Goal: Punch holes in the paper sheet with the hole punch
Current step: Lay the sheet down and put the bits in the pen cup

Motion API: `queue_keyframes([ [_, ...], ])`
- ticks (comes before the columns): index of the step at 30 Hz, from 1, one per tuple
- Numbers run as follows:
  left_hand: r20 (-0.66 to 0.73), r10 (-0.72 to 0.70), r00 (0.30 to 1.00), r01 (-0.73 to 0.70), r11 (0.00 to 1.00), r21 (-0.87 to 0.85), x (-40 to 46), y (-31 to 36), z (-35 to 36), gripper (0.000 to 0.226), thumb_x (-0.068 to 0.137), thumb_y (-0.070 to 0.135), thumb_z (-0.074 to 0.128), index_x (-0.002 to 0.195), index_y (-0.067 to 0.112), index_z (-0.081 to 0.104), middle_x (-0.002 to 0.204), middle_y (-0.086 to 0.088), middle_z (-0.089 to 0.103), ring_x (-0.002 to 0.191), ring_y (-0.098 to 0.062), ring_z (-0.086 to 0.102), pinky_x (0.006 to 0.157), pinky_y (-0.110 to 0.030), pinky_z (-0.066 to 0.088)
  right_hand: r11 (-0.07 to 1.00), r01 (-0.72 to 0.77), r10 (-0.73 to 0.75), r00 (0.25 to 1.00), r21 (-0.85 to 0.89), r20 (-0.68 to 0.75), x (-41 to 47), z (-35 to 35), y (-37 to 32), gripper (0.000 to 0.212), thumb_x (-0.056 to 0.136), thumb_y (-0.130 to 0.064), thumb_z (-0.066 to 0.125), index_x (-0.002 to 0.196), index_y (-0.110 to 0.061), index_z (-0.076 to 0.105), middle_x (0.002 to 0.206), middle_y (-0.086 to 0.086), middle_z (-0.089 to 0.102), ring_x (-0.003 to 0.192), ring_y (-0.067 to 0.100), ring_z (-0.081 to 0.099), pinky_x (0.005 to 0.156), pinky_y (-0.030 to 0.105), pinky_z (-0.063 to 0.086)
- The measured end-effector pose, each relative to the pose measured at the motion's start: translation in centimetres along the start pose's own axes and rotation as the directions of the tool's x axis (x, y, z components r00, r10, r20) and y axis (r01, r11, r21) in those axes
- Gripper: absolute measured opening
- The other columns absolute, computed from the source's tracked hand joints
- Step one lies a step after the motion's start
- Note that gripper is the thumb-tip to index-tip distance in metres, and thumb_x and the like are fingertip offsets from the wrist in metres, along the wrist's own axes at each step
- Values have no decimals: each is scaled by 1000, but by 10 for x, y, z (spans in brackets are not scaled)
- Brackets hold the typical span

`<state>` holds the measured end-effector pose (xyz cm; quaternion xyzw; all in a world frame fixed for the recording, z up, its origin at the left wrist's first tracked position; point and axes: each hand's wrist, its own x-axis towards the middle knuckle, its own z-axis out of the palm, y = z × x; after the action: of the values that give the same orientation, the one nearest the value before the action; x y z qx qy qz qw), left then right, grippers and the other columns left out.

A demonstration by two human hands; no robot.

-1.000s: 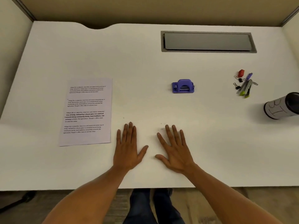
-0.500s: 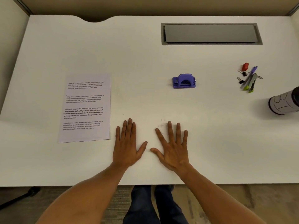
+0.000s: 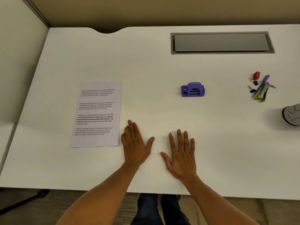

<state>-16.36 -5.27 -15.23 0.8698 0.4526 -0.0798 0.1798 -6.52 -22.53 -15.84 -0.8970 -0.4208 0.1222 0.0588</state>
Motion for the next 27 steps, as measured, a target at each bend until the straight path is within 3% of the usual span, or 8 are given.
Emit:
queue_keyframes([
  [4,17,174,985,-175,980,97,-2,-9,3,92,89,73,25,157,14,8,167,-5,-2,153,-32,8,120,-52,16,1000,0,0,1000,11,-12,0,2,1,84,94,-64,40,159,-18,14,167,13,5,154,34,1,121,60,14],
  [8,87,393,916,-402,901,162,-3,-20,3,80,93,68,26,157,22,11,167,3,1,154,-30,7,120,-53,19,1000,10,-9,999,25,-30,0,3,2,82,95,-61,44,158,-17,16,167,13,8,154,33,2,121,59,15],
  [13,199,659,726,-687,712,148,-7,-5,8,75,98,64,23,158,22,8,167,4,8,154,-26,8,121,-55,18,999,-10,12,999,53,-39,-2,5,1,76,98,-54,39,158,-15,14,166,13,9,154,31,3,122,57,15],
  [15,207,689,695,-716,688,117,-9,3,12,72,99,60,22,158,23,4,167,4,8,154,-23,3,122,-54,16,996,-26,31,998,82,-53,-2,5,1,72,100,-48,37,158,-12,15,166,12,11,154,29,5,121,56,18],
  [17,155,648,745,-665,740,100,-8,2,13,70,100,54,25,158,21,3,167,1,4,155,-21,1,122,-53,18,995,-34,40,997,96,-60,-3,4,0,70,100,-45,36,157,-9,18,166,12,12,154,28,7,120,56,20],
  [21,49,430,902,-432,887,162,-5,-14,6,76,98,55,28,157,9,9,166,-11,4,154,-27,2,124,-52,12,996,-32,35,999,78,-41,-3,0,0,73,100,-50,39,158,-13,16,166,13,9,154,30,4,122,56,17],
  [25,46,388,921,-389,899,204,-4,-20,9,75,99,51,26,156,4,14,166,-14,5,154,-27,3,123,-55,15,967,254,-253,967,-29,39,-10,-1,1,75,95,-68,36,158,-30,18,166,15,6,154,36,1,119,62,14],
  [27,43,387,921,-388,901,195,-4,-20,9,71,99,45,28,156,5,13,166,-13,5,154,-27,3,122,-56,16,948,310,-305,949,-66,77,-11,0,0,79,92,-74,33,158,-34,16,167,14,4,153,37,-1,117,65,14],
])
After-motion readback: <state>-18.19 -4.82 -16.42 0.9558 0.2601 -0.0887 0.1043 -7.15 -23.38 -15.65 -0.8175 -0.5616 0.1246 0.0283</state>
